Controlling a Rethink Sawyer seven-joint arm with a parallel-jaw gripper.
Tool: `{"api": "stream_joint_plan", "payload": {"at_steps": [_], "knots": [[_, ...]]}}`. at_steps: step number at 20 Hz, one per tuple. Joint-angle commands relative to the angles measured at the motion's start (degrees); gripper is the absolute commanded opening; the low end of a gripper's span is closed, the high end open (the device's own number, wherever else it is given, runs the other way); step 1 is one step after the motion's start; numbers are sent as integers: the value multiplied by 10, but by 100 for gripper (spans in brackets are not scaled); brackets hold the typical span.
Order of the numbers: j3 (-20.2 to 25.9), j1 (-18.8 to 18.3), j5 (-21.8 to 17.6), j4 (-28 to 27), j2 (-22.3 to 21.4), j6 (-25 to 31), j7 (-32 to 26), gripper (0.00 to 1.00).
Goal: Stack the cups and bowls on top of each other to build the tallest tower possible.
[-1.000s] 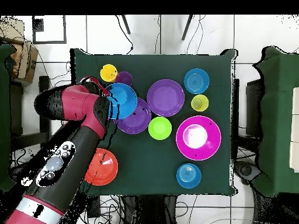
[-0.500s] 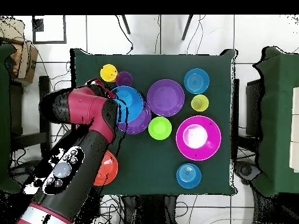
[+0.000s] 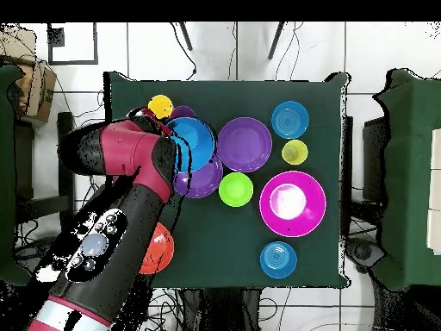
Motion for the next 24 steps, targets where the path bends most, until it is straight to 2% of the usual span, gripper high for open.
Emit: {"api": "stream_joint_plan", "payload": {"at_steps": [1, 13, 24], "knots": [[61, -15, -23, -73, 31, 58, 30, 0], [48, -10, -27, -85, 43, 54, 43, 0], [2, -5, -35, -109, 97, -2, 62, 0]]}}
